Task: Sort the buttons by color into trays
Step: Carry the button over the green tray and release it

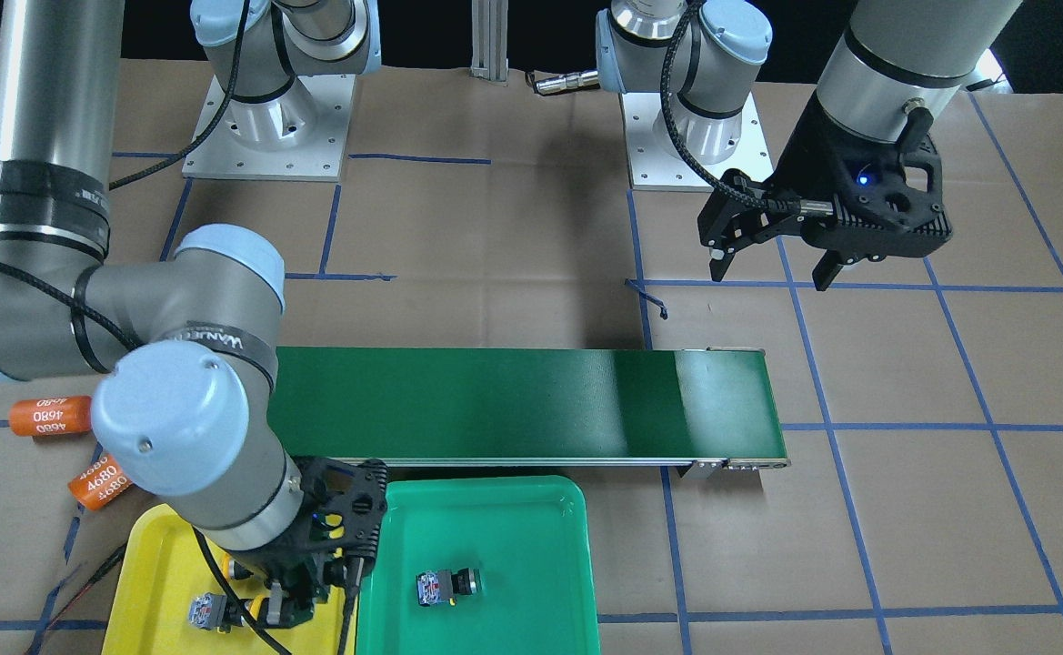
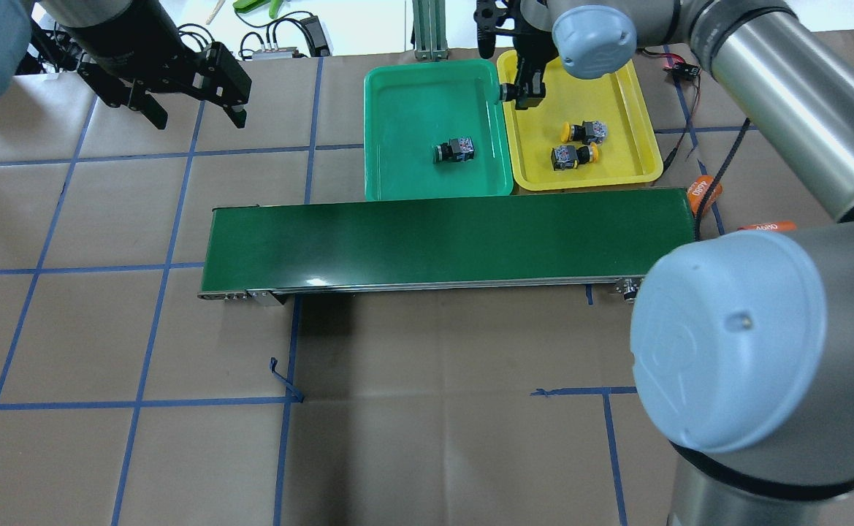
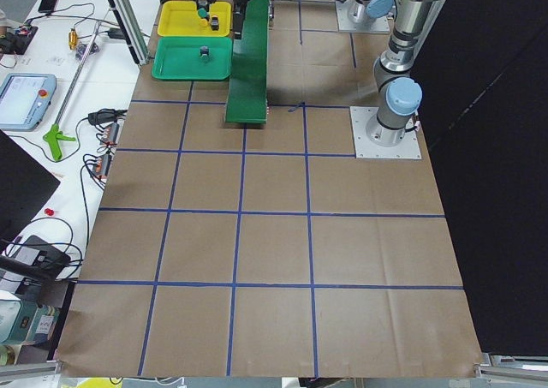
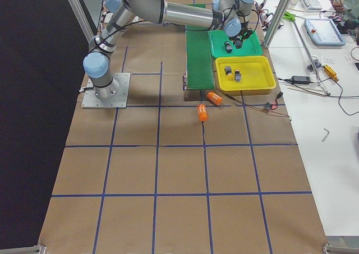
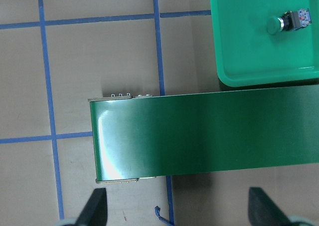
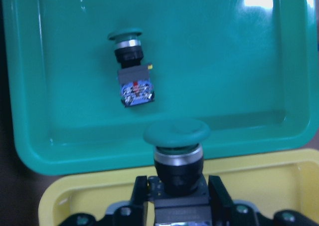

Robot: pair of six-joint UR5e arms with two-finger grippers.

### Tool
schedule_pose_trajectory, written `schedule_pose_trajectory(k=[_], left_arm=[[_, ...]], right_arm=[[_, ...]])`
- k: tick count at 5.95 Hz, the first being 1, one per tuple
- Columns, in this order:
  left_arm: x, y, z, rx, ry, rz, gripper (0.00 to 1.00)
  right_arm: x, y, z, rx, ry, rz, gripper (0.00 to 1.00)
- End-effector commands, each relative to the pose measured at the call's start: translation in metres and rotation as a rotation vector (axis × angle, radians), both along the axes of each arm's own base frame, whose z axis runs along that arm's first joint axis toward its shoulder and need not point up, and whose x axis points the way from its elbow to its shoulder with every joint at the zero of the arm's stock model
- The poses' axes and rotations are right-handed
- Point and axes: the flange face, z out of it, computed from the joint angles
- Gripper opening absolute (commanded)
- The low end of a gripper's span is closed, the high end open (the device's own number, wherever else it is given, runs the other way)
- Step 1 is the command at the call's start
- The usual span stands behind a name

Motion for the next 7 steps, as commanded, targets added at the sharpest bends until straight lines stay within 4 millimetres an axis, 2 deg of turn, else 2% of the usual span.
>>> schedule_pose_trajectory(k=[1, 2, 3, 4, 5, 6, 7], left_arm=[[0.0, 0.0, 0.0, -0.001, 0.0, 0.0, 0.99], [0.0, 0.0, 0.0, 0.0, 0.0, 0.0, 0.99], [0.0, 0.0, 0.0, 0.001, 0.0, 0.0, 0.99], [-0.001, 0.0, 0.0, -0.001, 0.0, -0.002, 0.99], [-0.001, 0.0, -0.001, 0.002, 0.0, -0.002, 0.99], [-0.001, 0.0, -0.001, 0.002, 0.0, -0.002, 0.99], [-0.001, 0.0, -0.001, 0.002, 0.0, -0.002, 0.99]], right_arm=[[0.045, -0.009, -0.028, 0.009, -0.057, 0.038, 0.24], [0.055, -0.007, -0.023, 0.012, -0.166, 0.057, 0.78], [0.054, -0.007, -0.012, -0.001, -0.169, 0.051, 1.0], [0.049, -0.001, 0.021, -0.037, -0.144, 0.046, 1.0], [0.033, 0.013, 0.052, -0.031, -0.039, 0.023, 1.0], [0.009, 0.042, 0.088, 0.101, 0.029, -0.015, 1.0], [-0.012, 0.07, 0.129, 0.189, 0.034, -0.193, 1.0]])
